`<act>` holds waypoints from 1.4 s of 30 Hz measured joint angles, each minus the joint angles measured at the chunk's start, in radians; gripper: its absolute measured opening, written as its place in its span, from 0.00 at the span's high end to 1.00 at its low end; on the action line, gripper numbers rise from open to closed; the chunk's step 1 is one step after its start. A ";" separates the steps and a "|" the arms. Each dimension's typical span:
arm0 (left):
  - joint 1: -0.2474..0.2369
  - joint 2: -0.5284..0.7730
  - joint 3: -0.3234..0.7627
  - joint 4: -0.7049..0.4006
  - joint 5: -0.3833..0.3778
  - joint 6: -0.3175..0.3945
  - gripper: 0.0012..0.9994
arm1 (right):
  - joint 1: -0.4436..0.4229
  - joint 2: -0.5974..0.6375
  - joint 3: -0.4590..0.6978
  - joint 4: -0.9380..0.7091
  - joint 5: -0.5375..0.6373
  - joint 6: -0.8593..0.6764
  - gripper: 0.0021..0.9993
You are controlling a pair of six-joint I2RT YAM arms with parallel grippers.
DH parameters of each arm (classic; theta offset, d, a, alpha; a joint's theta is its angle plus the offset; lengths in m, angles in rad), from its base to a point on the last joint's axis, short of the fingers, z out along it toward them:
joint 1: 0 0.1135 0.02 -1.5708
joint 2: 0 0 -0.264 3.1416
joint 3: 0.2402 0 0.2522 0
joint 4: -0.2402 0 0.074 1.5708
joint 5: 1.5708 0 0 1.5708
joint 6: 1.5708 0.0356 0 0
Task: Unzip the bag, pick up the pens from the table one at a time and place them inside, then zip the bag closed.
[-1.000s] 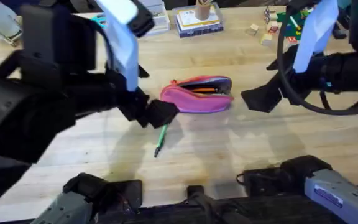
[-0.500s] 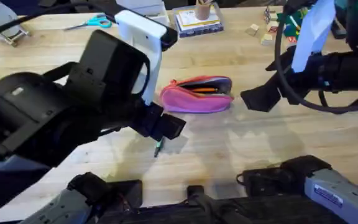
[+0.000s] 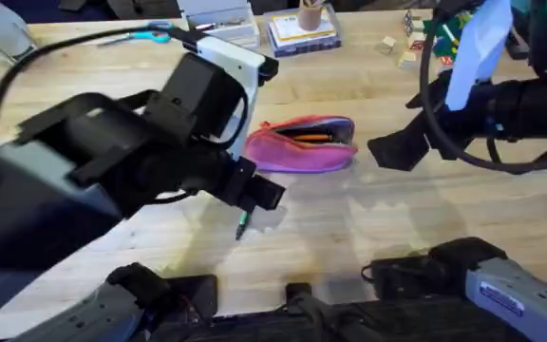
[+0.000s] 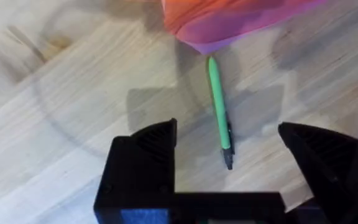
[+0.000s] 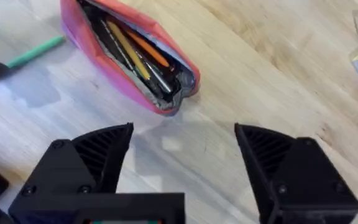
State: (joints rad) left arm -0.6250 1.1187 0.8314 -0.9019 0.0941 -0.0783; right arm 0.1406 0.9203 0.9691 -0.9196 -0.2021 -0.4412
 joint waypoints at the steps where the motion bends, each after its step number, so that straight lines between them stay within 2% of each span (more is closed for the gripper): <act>1: 0.000 0.019 0.000 0.000 0.005 -0.012 0.01 | 0.000 0.000 0.000 0.000 0.000 0.000 0.00; 9: 0.000 0.188 0.000 0.004 0.025 -0.139 0.00 | 0.000 0.000 0.000 0.000 0.000 0.000 0.00; 13: -0.008 0.250 0.000 0.031 0.037 -0.174 0.00 | 0.000 0.000 0.000 0.000 0.000 0.000 0.00; 18: -0.047 0.293 0.000 0.080 0.044 -0.191 0.00 | 0.000 0.000 0.000 0.000 0.000 0.000 0.00; 24: -0.092 0.331 0.005 0.074 0.038 -0.193 0.00 | 0.000 0.000 0.000 0.000 0.000 0.000 0.00; 31: -0.100 0.348 0.020 0.065 0.015 -0.236 0.00 | 0.000 0.000 0.000 0.000 0.000 0.000 0.00; 38: -0.118 0.348 0.020 0.064 0.000 -0.244 0.00 | 0.000 0.000 0.000 0.000 0.000 0.000 0.00; 42: -0.124 0.348 0.020 0.060 -0.009 -0.244 0.07 | 0.000 0.000 0.000 0.002 0.000 0.000 0.00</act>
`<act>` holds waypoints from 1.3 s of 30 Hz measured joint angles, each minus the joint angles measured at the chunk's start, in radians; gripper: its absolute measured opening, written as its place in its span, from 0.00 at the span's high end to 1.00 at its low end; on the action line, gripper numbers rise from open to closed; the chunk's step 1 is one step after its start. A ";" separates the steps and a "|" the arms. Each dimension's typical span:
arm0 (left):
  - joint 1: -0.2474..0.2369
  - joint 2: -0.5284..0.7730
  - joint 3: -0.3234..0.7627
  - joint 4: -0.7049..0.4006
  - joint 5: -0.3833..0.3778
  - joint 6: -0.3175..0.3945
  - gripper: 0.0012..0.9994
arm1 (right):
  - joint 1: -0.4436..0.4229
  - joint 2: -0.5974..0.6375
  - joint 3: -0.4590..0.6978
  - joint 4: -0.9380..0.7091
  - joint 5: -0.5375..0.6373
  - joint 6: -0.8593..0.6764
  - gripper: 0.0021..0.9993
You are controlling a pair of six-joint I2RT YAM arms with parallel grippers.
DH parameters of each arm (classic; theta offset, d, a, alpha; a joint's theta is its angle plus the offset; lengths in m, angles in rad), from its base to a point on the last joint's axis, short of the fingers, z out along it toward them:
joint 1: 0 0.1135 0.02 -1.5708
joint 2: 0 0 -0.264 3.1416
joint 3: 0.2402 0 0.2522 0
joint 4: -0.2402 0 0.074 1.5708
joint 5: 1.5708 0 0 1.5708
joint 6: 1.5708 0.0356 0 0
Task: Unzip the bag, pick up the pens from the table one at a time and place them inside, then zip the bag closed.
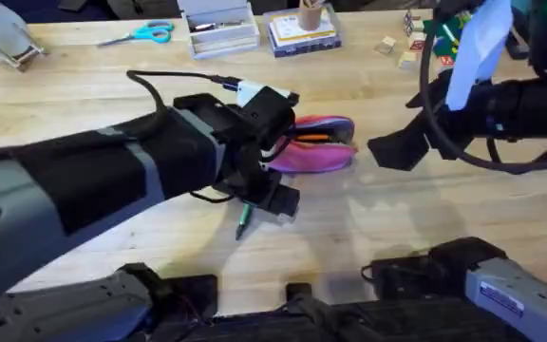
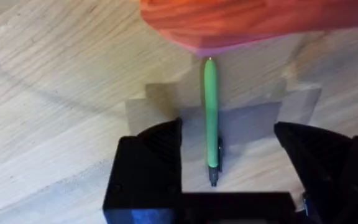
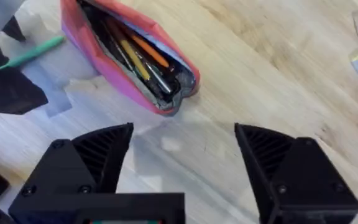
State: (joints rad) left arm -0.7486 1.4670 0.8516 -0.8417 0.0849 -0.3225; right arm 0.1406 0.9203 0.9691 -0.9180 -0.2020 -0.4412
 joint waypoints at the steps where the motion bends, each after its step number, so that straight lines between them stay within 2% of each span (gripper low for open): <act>1: 0.000 0.000 0.000 0.000 0.000 0.000 0.08 | 0.000 0.000 0.000 0.000 0.000 0.000 0.00; 5: 0.000 0.000 0.000 -0.001 -0.002 0.001 0.15 | 0.000 0.000 0.000 0.001 0.000 0.000 0.00; 9: 0.000 0.000 0.000 -0.001 -0.003 0.000 0.38 | 0.000 0.000 0.000 0.001 0.000 0.000 0.00; 11: 0.000 0.000 0.000 -0.001 -0.004 0.001 0.45 | 0.000 0.000 0.000 0.001 0.000 0.000 0.00; 18: -0.003 0.000 0.000 -0.026 -0.049 0.001 0.48 | 0.000 0.000 0.000 0.002 0.000 0.000 0.00; 24: -0.034 0.008 0.000 -0.028 -0.097 -0.001 0.48 | 0.000 0.000 0.000 0.002 0.000 0.000 0.00; 31: -0.056 0.031 0.007 -0.029 -0.113 -0.039 0.49 | 0.000 0.000 0.000 0.025 0.000 0.000 0.00; 35: -0.059 0.049 0.022 -0.036 -0.105 -0.054 0.57 | 0.000 0.000 0.000 0.026 0.000 0.000 0.00; 39: -0.059 0.051 0.025 -0.037 -0.108 -0.069 0.80 | 0.000 0.000 0.000 0.027 0.000 0.000 0.00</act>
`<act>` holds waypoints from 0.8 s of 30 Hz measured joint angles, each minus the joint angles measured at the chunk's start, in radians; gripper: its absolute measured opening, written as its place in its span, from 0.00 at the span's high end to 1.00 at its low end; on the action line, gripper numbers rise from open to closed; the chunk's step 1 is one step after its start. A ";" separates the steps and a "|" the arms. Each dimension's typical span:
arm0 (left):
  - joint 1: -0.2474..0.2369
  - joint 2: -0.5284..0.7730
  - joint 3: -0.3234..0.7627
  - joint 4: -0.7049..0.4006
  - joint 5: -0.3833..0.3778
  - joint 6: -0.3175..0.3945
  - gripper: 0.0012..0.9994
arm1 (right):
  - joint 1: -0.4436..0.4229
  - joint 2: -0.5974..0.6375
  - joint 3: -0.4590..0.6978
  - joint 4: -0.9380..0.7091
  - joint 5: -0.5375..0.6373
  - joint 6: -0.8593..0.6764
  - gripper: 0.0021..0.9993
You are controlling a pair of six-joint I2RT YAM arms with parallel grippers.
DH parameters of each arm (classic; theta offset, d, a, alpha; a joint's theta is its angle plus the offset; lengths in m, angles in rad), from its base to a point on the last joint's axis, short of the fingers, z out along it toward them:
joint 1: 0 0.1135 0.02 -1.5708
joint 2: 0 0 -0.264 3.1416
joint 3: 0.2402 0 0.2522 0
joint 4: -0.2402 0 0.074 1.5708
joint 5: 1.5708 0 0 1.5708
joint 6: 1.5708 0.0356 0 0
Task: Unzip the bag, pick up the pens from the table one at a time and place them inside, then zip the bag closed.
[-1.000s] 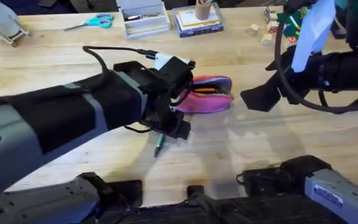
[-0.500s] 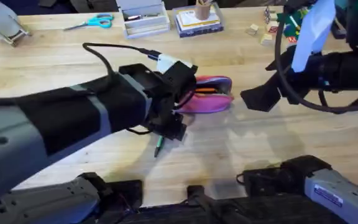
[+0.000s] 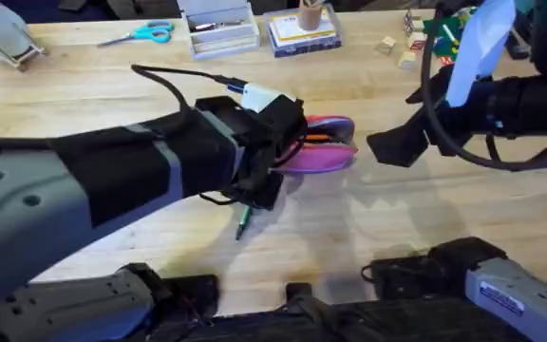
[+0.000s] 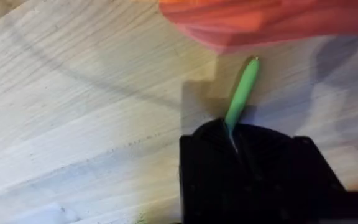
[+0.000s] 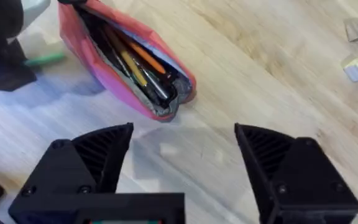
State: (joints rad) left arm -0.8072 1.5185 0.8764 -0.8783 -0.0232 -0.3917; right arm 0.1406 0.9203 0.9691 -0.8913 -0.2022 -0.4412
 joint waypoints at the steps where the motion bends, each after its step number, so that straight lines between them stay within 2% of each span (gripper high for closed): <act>1: 0.000 0.000 0.000 0.000 -0.005 -0.005 0.88 | 0.000 0.000 0.000 0.000 0.000 0.000 0.00; 2: 0.000 0.000 0.000 0.000 -0.009 -0.006 0.93 | 0.000 0.000 0.000 0.001 0.000 0.000 0.00; 4: 0.000 0.000 0.002 0.000 -0.012 -0.008 0.95 | 0.000 0.000 0.000 0.001 0.000 0.000 0.00; 24: 0.000 0.000 0.003 -0.002 -0.018 -0.009 0.96 | 0.000 0.000 0.000 0.001 0.000 0.000 0.00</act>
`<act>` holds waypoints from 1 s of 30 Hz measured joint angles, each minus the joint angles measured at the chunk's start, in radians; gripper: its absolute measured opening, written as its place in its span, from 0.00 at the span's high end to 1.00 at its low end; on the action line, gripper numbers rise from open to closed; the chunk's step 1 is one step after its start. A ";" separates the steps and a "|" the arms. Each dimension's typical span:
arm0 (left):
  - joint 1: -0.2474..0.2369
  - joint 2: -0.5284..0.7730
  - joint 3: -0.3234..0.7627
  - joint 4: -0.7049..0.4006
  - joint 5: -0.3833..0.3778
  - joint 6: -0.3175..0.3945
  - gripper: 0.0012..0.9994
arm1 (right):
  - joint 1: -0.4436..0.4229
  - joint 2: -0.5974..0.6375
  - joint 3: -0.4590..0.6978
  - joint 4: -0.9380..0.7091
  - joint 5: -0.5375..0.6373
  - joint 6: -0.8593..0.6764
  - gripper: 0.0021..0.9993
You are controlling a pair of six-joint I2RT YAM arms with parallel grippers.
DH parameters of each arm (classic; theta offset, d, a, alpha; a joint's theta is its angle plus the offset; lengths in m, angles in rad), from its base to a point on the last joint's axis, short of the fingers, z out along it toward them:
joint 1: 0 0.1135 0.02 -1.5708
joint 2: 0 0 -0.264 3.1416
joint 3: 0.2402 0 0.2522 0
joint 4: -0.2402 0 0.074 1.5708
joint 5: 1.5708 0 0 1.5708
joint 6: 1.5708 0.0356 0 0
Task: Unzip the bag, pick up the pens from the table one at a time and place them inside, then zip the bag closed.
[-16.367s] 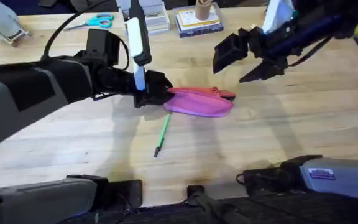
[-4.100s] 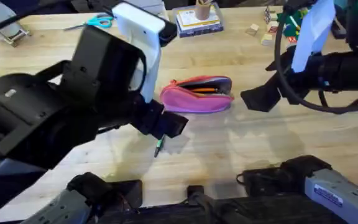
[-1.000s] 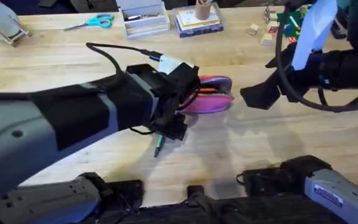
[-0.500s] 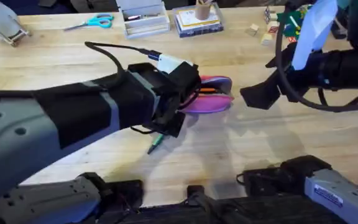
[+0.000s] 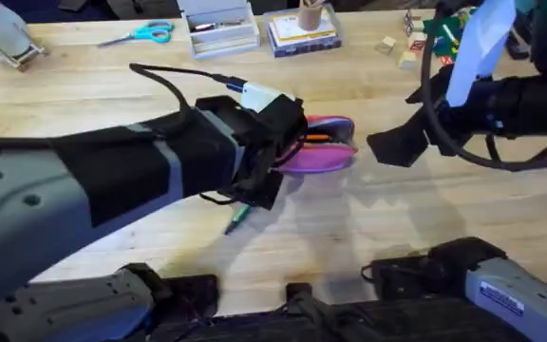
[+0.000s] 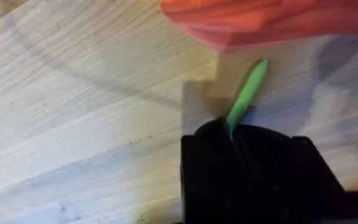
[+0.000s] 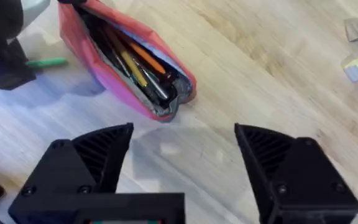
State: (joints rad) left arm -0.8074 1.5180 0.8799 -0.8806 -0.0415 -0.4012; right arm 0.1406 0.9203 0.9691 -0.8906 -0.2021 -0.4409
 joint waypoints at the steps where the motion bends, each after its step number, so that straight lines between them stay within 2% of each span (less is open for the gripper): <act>1: 0.000 -0.001 0.000 -0.001 0.000 0.000 0.96 | 0.000 0.000 0.000 0.000 0.000 0.000 0.00; 7: 0.000 -0.027 0.029 0.000 -0.001 0.020 0.96 | 0.000 0.000 0.000 0.000 0.000 0.000 0.00; 13: 0.000 -0.100 0.163 0.002 -0.001 0.102 0.96 | 0.000 0.000 0.000 0.000 0.000 0.000 0.00; 22: 0.000 -0.119 0.341 0.022 -0.005 0.259 0.96 | 0.000 0.000 0.000 0.000 0.000 0.000 0.00; 25: 0.000 -0.119 0.359 0.051 -0.004 0.327 0.96 | 0.000 0.000 0.000 0.000 0.000 0.000 0.00; 30: 0.000 -0.119 0.360 0.165 0.019 0.472 0.96 | 0.000 0.000 0.000 0.008 0.000 0.000 0.00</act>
State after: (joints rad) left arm -0.8074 1.3995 1.2396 -0.7161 -0.0223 0.0706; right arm 0.1406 0.9203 0.9691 -0.8825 -0.2020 -0.4412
